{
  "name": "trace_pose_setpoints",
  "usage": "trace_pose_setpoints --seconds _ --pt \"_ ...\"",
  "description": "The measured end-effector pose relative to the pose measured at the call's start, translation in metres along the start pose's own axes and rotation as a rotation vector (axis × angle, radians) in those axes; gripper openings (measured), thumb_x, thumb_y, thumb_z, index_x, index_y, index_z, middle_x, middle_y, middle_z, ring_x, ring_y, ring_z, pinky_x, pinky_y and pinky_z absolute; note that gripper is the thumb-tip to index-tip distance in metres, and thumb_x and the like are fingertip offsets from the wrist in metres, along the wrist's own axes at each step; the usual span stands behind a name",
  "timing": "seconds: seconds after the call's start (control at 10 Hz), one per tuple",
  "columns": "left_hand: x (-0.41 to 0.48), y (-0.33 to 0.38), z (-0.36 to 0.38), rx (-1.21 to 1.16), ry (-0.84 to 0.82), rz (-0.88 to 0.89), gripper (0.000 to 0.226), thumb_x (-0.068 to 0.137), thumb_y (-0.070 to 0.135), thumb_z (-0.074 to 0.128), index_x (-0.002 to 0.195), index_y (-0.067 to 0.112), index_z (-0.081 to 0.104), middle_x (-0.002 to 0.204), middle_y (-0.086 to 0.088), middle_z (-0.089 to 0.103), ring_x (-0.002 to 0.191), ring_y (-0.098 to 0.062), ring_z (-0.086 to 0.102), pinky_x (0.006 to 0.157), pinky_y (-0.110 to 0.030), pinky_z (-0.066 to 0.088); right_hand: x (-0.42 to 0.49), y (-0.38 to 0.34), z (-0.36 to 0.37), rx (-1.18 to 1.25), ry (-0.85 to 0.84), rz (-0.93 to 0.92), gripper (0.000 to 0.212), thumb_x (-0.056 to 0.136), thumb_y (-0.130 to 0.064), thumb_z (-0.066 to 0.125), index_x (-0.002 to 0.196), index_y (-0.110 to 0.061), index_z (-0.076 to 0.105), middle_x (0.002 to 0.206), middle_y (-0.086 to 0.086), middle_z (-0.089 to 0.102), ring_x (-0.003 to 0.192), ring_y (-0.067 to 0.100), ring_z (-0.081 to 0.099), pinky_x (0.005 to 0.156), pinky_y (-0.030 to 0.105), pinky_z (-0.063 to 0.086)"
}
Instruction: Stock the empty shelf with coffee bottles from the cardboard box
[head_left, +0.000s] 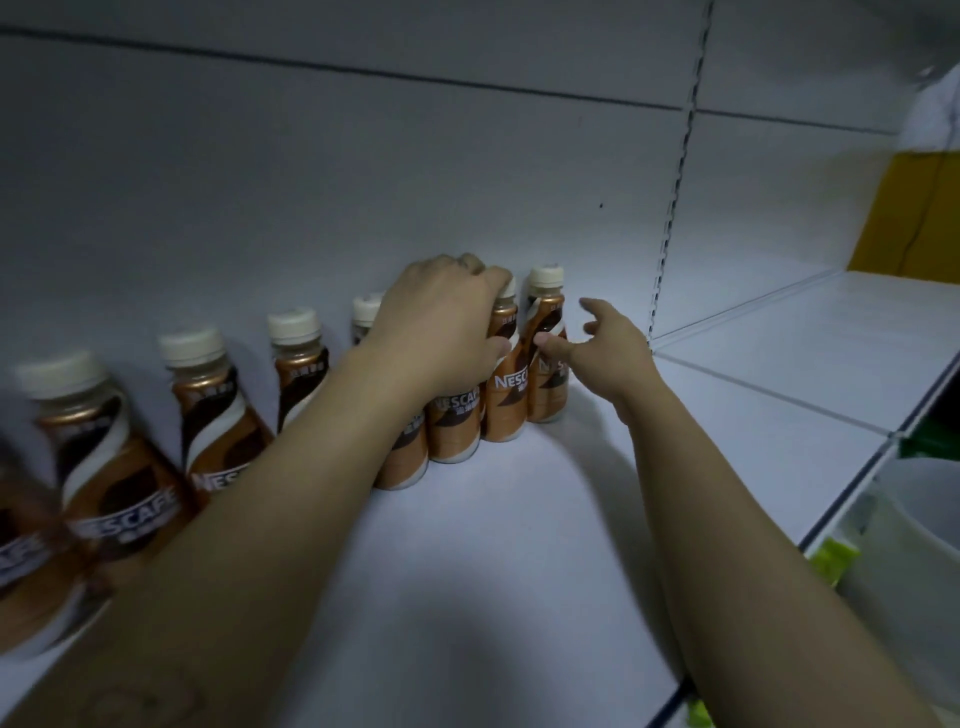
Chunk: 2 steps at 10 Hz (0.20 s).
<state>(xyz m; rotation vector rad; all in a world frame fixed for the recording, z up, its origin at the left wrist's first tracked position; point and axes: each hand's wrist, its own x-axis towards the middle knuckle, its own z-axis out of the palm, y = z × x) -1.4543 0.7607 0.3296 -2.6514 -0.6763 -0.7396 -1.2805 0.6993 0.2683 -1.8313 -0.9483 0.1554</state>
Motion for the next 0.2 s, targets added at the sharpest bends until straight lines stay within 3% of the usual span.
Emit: trace_pose_setpoints --seconds 0.1,0.2 --pt "-0.011 0.001 -0.010 -0.042 0.055 0.045 0.057 0.080 0.043 0.063 0.131 0.021 0.050 0.130 -0.007 0.056 0.115 -0.027 0.049 0.099 -0.039 0.034 -0.007 -0.022 -0.007 -0.065 0.064 -0.121 0.095 0.073 -0.048 0.076 0.149 -0.021 0.026 0.149 0.012 0.038 0.133 0.030 0.041 0.103 0.042 0.039" --pt "-0.023 -0.002 -0.029 -0.153 -0.005 -0.005 0.061 0.081 0.048 0.061 0.136 0.025 0.046 0.136 -0.003 0.052 0.120 -0.024 0.046 0.102 -0.037 0.032 -0.022 -0.043 -0.012 -0.193 -0.004 -0.251 0.089 0.076 -0.052 0.071 0.148 -0.021 0.029 0.149 0.009 0.039 0.133 0.028 0.041 0.102 0.040 0.037"
